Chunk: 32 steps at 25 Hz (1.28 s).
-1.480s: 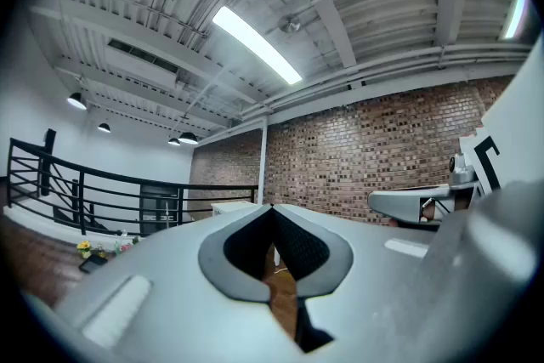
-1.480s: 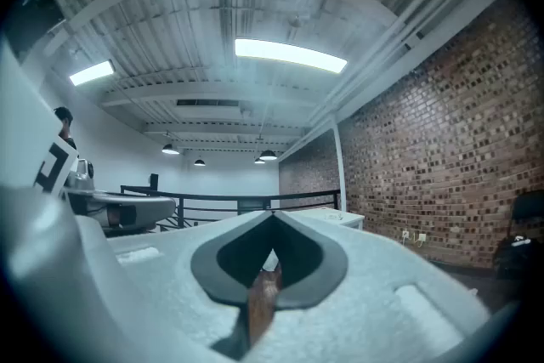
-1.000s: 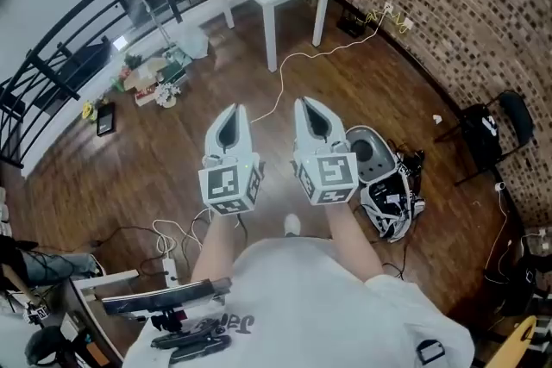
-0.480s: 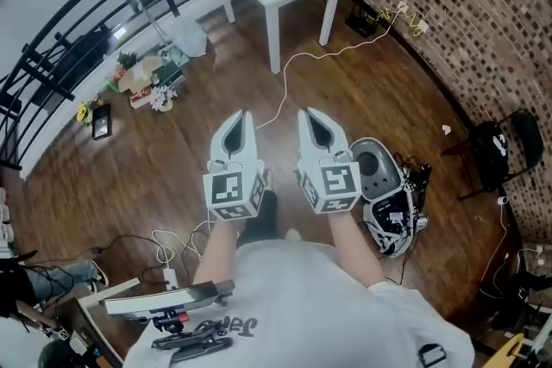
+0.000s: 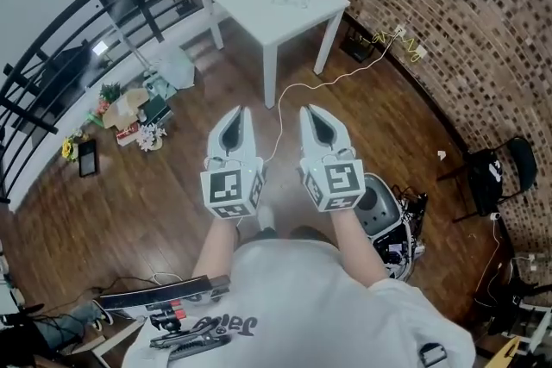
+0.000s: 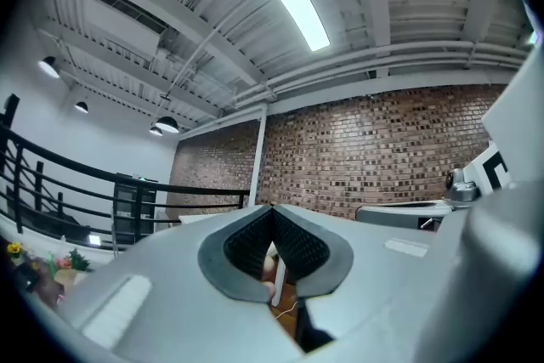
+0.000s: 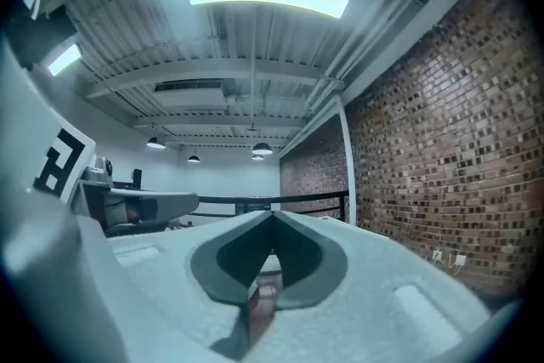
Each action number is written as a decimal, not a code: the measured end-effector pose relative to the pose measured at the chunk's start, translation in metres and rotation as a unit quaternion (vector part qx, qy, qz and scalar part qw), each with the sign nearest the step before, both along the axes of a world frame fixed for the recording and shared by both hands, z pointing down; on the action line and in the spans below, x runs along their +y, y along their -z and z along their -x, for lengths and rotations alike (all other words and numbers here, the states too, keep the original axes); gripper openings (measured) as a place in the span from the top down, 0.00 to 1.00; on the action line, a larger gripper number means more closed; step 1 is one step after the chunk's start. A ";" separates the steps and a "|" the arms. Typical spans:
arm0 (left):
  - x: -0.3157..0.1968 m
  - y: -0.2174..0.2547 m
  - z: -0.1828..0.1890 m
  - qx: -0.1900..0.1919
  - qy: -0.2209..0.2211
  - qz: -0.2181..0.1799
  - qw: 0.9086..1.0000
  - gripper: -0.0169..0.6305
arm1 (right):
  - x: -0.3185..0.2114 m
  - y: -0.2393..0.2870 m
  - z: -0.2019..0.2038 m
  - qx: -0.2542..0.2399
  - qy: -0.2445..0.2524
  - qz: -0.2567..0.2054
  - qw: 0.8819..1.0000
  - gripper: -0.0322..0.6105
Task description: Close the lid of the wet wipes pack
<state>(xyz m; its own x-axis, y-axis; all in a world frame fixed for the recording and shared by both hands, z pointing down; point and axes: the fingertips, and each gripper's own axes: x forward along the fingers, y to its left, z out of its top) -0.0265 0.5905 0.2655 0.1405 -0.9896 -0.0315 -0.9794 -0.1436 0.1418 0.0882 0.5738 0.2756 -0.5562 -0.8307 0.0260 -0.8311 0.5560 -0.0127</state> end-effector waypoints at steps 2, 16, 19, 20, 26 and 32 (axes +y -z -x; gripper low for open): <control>-0.031 -0.008 0.005 0.001 -0.005 0.008 1.000 0.95 | -0.029 -0.006 0.006 0.002 -0.007 0.006 1.000 0.97; -0.292 -0.029 0.010 -0.028 0.023 0.018 0.999 0.95 | -0.300 -0.026 0.020 0.003 0.022 0.009 1.000 0.97; -0.352 0.001 0.016 -0.029 0.050 -0.013 0.998 0.95 | -0.371 0.007 0.017 -0.008 0.033 -0.017 0.999 0.97; -0.368 0.009 0.019 -0.024 0.058 -0.022 0.998 0.95 | -0.390 0.016 0.017 -0.009 0.035 -0.027 0.999 0.97; -0.435 -0.006 0.030 -0.025 0.077 0.005 0.997 0.95 | -0.460 -0.005 0.015 -0.025 0.033 0.002 0.999 0.97; -0.499 -0.024 0.040 -0.025 0.062 0.025 0.997 0.95 | -0.520 -0.039 0.019 -0.025 0.013 0.042 0.999 0.97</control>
<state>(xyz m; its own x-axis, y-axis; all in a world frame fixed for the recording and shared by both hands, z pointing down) -0.0661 0.0912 0.2891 0.0164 -0.9996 0.0220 -0.9953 -0.0143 0.0954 0.0694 0.0535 0.3144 -0.5793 -0.8124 0.0661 -0.8139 0.5722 -0.1010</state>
